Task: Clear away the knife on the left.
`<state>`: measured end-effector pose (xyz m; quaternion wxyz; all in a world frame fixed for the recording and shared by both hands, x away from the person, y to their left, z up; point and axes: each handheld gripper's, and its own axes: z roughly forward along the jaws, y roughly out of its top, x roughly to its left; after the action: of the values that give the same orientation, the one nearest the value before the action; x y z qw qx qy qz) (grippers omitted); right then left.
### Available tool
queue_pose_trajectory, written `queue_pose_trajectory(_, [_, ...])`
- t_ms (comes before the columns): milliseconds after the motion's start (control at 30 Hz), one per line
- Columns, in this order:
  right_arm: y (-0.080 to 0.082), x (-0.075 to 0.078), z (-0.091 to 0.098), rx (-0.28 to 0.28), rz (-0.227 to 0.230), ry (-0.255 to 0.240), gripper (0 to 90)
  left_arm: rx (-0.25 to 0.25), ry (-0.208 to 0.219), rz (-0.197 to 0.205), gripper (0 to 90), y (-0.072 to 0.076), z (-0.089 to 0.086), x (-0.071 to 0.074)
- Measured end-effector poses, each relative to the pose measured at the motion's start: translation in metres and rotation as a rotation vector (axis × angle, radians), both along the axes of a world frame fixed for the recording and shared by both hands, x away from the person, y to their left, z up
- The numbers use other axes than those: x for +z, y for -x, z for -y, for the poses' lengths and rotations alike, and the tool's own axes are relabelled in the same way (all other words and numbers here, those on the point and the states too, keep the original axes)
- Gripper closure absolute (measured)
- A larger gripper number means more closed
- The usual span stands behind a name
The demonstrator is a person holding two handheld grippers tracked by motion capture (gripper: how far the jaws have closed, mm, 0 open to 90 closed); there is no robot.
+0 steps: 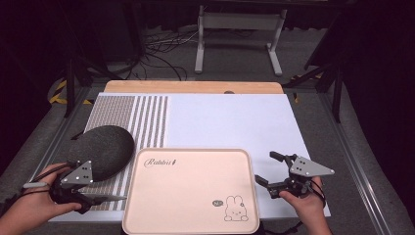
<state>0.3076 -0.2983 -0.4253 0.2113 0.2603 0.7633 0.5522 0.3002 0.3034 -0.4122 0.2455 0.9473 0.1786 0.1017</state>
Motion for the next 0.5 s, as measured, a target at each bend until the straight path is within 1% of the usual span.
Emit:
queue_pose_trajectory(100, [0.001,0.000,0.000,0.001,0.001,-0.001,5.1,-0.006,-0.018,-0.010,19.4,0.000,-0.002,0.000])
queue_pose_trajectory(167, [0.000,0.000,-0.001,0.003,0.003,0.002,5.1,-0.019,-0.047,-0.019,19.5,0.000,-0.004,0.000])
queue_pose_trajectory(200, [0.000,0.000,-0.001,0.003,0.002,0.004,5.0,-0.026,-0.069,-0.029,19.5,-0.001,-0.006,-0.001])
queue_pose_trajectory(233, [0.000,0.000,-0.001,0.003,0.002,0.006,5.0,-0.030,-0.079,-0.034,19.6,-0.001,-0.006,-0.001])
queue_pose_trajectory(267, [0.000,0.000,-0.001,0.004,0.000,0.005,5.0,-0.033,-0.100,-0.040,19.7,-0.001,-0.008,-0.002])
queue_pose_trajectory(333, [-0.001,0.000,-0.001,0.004,-0.002,0.007,5.0,-0.045,-0.120,-0.054,20.4,-0.003,-0.010,-0.004])
queue_pose_trajectory(433, [-0.001,-0.001,-0.001,0.005,-0.003,0.009,5.1,-0.057,-0.156,-0.066,23.8,-0.004,-0.013,-0.007])
queue_pose_trajectory(500, [-0.001,-0.001,-0.002,0.008,-0.004,0.010,5.0,-0.078,-0.189,-0.076,26.7,-0.006,-0.014,-0.009])
